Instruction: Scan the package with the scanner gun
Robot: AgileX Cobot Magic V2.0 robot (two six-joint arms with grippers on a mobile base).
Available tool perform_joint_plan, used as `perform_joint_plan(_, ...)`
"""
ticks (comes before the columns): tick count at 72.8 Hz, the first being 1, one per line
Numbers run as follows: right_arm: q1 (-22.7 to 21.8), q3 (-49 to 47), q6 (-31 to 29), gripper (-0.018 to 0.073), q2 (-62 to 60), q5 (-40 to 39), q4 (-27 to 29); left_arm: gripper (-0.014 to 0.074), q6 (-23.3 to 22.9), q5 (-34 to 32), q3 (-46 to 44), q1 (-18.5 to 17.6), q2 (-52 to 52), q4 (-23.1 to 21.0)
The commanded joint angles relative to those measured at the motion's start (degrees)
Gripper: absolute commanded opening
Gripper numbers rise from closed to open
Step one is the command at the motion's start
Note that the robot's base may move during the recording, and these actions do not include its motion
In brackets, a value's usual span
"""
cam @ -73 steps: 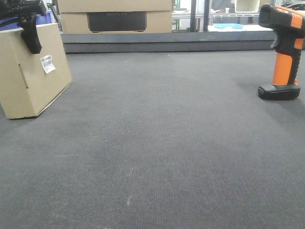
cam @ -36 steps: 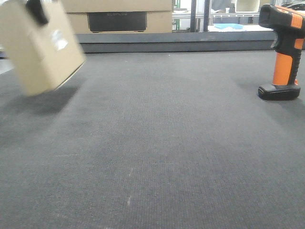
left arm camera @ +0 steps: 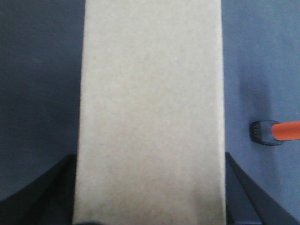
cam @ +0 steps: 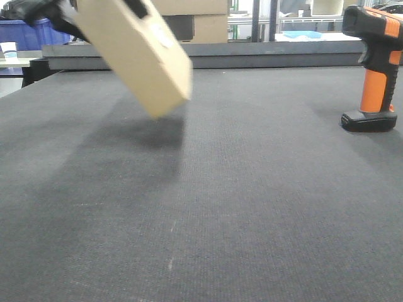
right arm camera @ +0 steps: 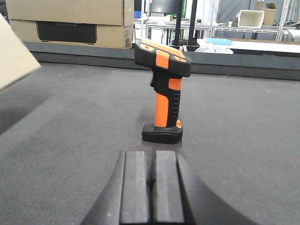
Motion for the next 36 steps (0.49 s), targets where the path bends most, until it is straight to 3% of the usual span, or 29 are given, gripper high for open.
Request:
perform_joint_plan(1, -0.3, 0.0, -0.1, -0.0168, -0.2, -1.0, -0.3, -0.0111, -1.5, -5.5, 2.1, -1.6, -0.3, -0.7)
perform_joint_plan(17, -0.4, 0.0, -0.1, -0.0168, -0.2, -1.2, -0.3, -0.0111, -1.5, -6.2, 5.3, -1.7, -0.2, -0.1)
perform_joint_plan(29, -0.4, 0.0, -0.1, -0.0168, -0.2, -8.1, 0.7, -0.0111, -1.4, -5.2, 5.7, -1.7, -0.2, -0.1)
perform_joint_plan(36, -0.4, -2.9, -0.1, -0.0168, -0.2, 0.9, 6.1, -0.0111, -1.1, -4.8, 5.7, -1.7, -0.2, -0.1)
